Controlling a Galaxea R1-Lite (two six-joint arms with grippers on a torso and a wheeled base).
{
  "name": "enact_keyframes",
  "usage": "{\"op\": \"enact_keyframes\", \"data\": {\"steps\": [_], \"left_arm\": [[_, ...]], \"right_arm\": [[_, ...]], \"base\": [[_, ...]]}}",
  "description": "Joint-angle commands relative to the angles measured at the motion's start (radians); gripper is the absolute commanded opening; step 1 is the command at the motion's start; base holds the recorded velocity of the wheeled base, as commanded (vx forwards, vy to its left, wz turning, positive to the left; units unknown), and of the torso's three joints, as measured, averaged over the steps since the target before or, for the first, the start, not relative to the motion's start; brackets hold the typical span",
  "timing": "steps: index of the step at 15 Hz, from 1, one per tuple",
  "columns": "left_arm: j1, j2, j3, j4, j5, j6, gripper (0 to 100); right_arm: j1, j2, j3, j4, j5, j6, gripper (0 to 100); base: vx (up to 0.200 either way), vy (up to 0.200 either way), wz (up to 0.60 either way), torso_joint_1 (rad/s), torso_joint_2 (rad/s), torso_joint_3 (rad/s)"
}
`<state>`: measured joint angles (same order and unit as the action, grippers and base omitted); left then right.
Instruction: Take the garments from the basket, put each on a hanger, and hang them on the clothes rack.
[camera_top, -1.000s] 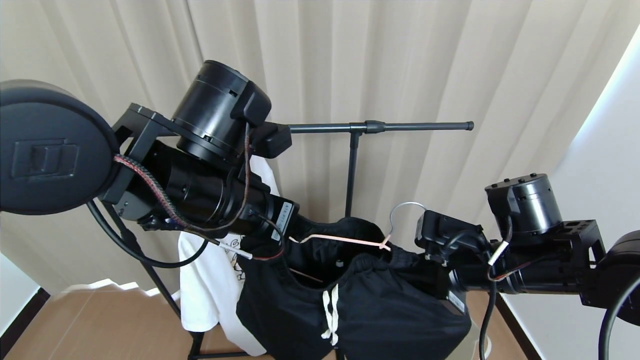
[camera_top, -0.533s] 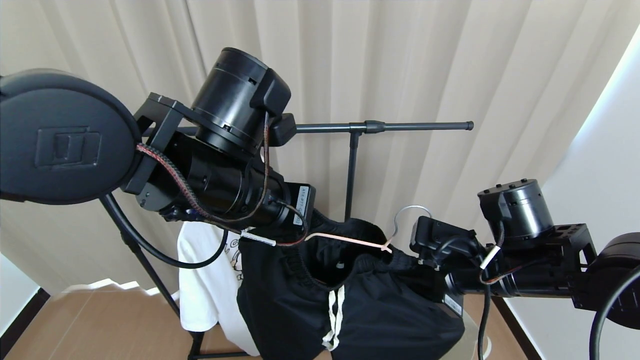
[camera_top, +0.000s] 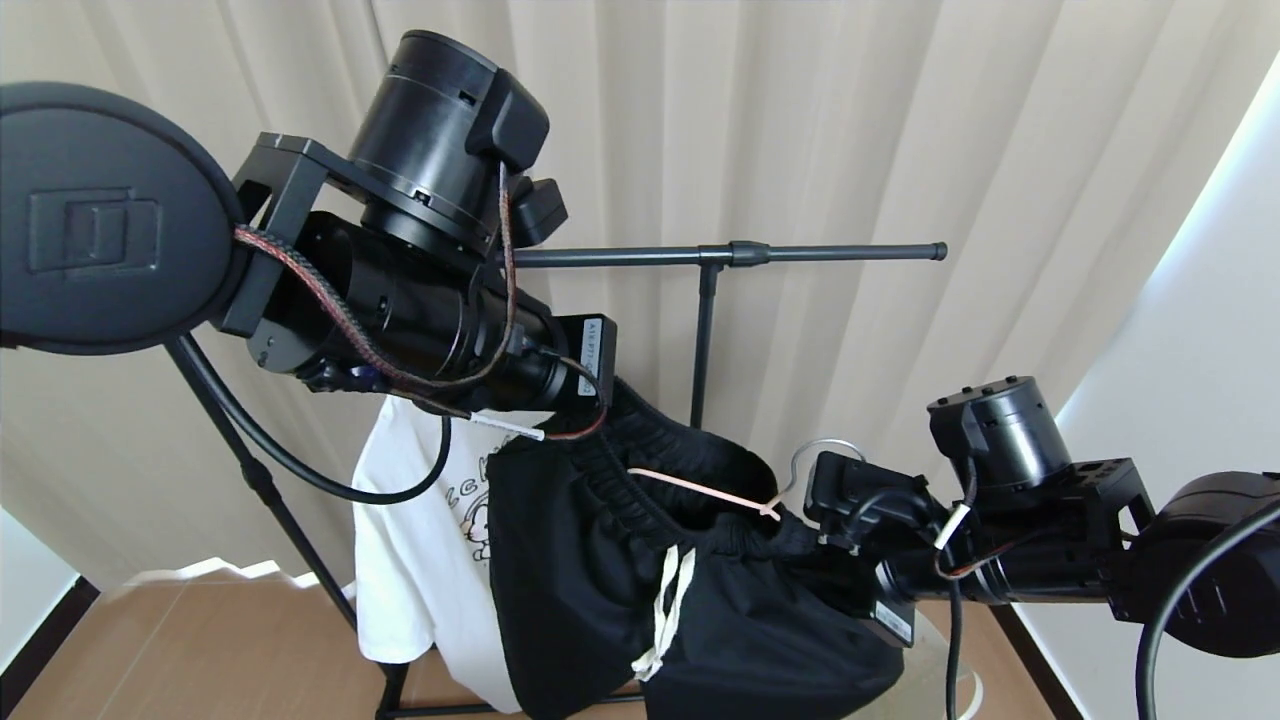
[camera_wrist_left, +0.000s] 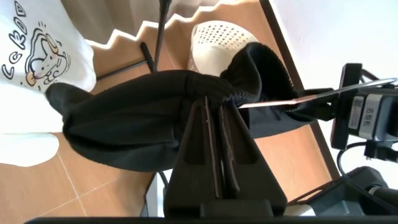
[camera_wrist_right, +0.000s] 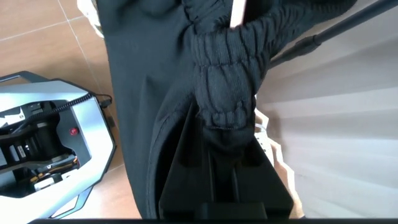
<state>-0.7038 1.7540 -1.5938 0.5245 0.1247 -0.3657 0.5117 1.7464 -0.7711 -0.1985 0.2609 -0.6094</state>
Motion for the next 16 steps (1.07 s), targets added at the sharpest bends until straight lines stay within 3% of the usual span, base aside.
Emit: {"op": "enact_keyframes", "data": {"steps": [1,5,7,16], "left_arm": [[0.040,-0.021,-0.003,0.002,0.001,0.004,0],[0.037,-0.038,0.008,0.006,0.003,0.013,0],[-0.003,-0.034,0.025,0.006,0.004,0.018,0],[-0.088,-0.008,0.160,-0.004,0.020,0.034,0]], "right_arm": [[-0.004,0.013,-0.005,0.001,-0.003,-0.001,0],[-0.004,0.050,-0.028,-0.009,-0.045,0.003,0],[-0.004,0.053,-0.028,-0.062,-0.058,0.011,0],[-0.024,-0.027,-0.005,-0.156,-0.034,0.065,0]], "base": [[0.000,0.000,0.00,0.000,0.00,0.000],[0.000,0.000,0.00,0.000,0.00,0.000],[0.000,0.000,0.00,0.000,0.00,0.000],[0.000,0.000,0.00,0.000,0.00,0.000]]}}
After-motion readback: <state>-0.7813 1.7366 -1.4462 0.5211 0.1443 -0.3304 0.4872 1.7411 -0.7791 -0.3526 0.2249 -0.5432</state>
